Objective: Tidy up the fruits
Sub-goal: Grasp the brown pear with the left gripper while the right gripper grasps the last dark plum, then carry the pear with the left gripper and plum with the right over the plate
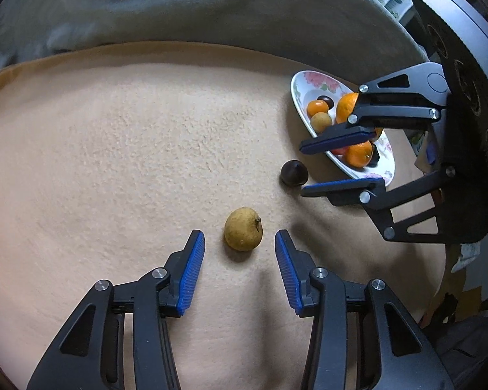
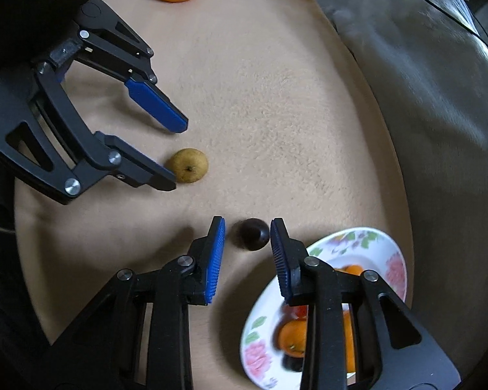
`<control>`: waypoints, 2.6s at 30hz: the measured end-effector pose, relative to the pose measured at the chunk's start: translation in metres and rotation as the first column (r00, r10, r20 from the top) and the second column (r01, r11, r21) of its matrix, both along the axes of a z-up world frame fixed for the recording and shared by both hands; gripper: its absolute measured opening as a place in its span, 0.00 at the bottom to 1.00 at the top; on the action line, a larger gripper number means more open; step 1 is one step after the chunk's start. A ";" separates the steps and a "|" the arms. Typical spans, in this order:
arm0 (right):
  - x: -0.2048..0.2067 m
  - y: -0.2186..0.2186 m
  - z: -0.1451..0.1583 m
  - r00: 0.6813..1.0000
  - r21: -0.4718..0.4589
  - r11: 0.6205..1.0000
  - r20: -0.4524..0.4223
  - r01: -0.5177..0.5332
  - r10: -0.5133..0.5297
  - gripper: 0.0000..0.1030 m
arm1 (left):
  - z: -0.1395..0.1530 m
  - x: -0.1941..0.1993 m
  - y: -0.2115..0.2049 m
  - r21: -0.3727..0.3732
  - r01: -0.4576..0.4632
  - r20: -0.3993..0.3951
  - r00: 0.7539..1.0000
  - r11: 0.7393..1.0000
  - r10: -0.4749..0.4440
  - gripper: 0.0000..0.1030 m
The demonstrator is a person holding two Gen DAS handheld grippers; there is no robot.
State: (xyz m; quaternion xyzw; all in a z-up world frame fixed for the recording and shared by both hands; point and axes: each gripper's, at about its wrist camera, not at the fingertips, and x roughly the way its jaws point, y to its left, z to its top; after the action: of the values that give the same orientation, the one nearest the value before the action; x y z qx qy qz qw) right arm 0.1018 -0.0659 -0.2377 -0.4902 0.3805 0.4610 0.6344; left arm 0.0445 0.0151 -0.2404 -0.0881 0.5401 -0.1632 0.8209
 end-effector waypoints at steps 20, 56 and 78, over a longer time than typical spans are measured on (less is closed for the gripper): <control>0.000 0.004 -0.028 0.995 -0.120 0.988 -0.004 -0.101 0.102 0.23 | -0.011 0.012 -0.006 0.012 -0.006 -0.001 1.000 1.000 0.006 0.34; 0.017 -0.070 0.049 0.920 0.266 0.883 -0.176 0.388 -0.351 0.21 | 0.034 0.024 -0.002 0.005 -0.046 0.038 0.998 0.999 0.046 0.23; 0.020 -0.187 0.064 0.700 0.332 0.618 -0.280 0.713 -0.657 0.21 | 0.055 0.074 -0.065 0.016 0.093 0.091 0.991 0.996 -0.094 0.23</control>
State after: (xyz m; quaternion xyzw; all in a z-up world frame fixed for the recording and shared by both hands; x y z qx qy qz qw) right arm 0.1216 -0.2533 -0.1740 -0.1295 0.4719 0.2845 0.8244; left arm 0.1189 -0.0500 -0.1852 -0.0505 0.5063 -0.2022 0.8368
